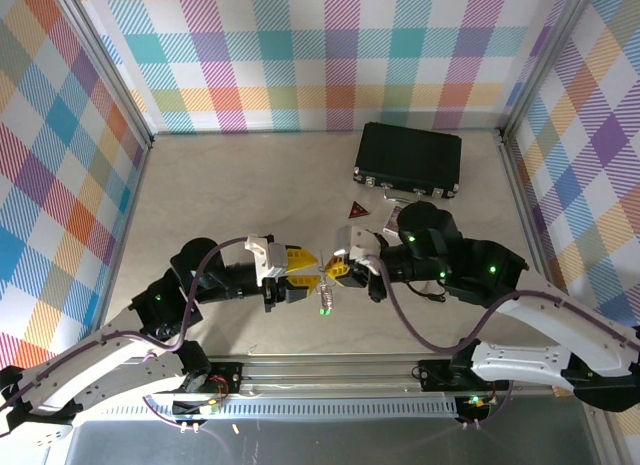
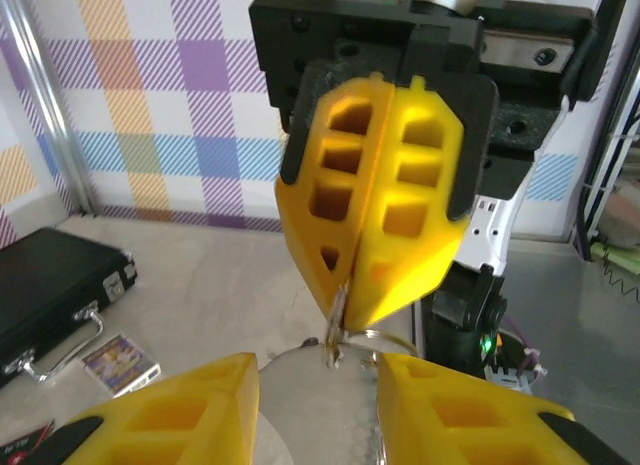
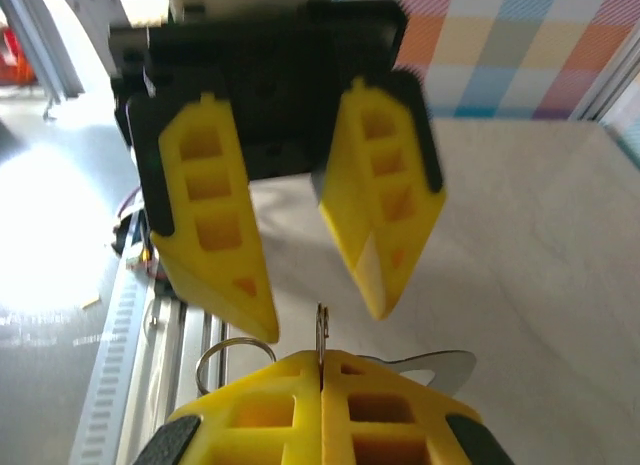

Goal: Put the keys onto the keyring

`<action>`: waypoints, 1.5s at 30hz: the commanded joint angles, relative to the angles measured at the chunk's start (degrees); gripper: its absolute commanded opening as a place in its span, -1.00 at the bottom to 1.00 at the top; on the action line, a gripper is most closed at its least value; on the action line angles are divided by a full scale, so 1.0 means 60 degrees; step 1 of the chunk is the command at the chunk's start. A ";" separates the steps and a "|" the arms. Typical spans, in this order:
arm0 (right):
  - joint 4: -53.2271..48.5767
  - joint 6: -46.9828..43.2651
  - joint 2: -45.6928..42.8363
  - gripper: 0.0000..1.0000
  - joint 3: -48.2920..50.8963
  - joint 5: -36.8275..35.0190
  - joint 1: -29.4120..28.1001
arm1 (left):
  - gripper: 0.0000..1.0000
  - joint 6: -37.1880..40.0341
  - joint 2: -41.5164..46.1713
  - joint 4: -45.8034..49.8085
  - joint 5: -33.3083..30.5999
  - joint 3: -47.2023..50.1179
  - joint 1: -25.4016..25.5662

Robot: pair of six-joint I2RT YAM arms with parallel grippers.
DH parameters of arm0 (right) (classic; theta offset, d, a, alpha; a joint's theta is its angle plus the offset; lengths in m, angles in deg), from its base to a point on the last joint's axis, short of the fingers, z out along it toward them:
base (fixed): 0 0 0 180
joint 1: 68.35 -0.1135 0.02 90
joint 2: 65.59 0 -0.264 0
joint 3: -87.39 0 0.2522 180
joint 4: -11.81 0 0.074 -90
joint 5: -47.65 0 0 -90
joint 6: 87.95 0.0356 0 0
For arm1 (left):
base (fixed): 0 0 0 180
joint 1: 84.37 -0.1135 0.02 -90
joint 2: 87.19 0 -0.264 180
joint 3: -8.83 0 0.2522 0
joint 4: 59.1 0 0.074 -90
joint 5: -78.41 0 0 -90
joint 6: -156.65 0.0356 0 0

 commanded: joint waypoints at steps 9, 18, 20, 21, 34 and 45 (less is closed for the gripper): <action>-0.2850 -0.1190 0.1108 -1.00 -0.1786 -0.1258 -0.0978 | -0.27 0.0897 -0.0533 0.2056 0.0124 -0.0813 0.0046; -0.3245 -0.1203 0.1588 -1.00 -0.2271 -0.1741 -0.0979 | -0.27 0.0793 -0.0382 0.1937 0.0576 -0.0688 0.0042; -0.3328 -0.1211 0.1603 -1.00 -0.2330 -0.1941 -0.0979 | -0.25 0.0788 -0.0265 0.1910 0.0542 -0.0660 0.0046; -0.3369 -0.1233 0.1618 -1.00 -0.2363 -0.1982 -0.0979 | -0.25 0.0769 -0.0218 0.1864 0.0558 -0.0652 0.0050; -0.3368 -0.1347 0.1807 -1.00 -0.2565 -0.1568 -0.0979 | -0.31 0.0545 -0.0687 0.0759 0.0820 -0.0488 0.0044; -0.3349 -0.1312 0.1722 -1.00 -0.2541 -0.1492 -0.0979 | -0.44 0.0645 -0.0870 0.0942 0.0662 -0.0520 0.0046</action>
